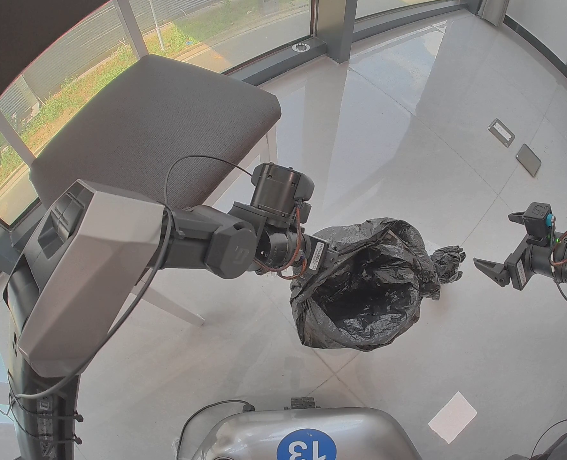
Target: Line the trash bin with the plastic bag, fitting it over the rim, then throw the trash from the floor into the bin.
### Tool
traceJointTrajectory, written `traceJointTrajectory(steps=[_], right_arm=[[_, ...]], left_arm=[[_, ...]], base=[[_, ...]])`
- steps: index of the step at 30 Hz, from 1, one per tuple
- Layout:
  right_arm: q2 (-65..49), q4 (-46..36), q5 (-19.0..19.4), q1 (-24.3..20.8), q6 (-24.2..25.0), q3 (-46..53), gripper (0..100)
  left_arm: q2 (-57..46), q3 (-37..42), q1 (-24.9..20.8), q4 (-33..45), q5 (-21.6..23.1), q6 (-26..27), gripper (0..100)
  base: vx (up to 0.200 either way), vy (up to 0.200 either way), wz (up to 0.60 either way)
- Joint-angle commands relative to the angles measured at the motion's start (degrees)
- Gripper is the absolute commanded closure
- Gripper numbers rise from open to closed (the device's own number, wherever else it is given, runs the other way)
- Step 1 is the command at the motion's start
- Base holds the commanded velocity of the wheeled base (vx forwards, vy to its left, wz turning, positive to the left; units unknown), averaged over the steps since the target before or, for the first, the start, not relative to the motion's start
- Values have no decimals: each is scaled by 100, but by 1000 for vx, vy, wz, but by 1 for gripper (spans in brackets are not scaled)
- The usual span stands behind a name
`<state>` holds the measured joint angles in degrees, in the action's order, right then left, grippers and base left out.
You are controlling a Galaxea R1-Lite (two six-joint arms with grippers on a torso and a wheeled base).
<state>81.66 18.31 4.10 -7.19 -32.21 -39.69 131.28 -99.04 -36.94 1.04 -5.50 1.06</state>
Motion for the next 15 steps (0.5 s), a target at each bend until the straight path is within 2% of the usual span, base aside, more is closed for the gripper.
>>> traceJointTrajectory(steps=[1,15], right_arm=[[-72,-3,3,-1,-5,5,0],[-28,-3,3,7,-14,-3,0]], left_arm=[[-6,-19,-50,2,-4,-9,0],[64,-19,-182,11,-4,-1,0]], base=[[0,0,0],[0,0,0]])
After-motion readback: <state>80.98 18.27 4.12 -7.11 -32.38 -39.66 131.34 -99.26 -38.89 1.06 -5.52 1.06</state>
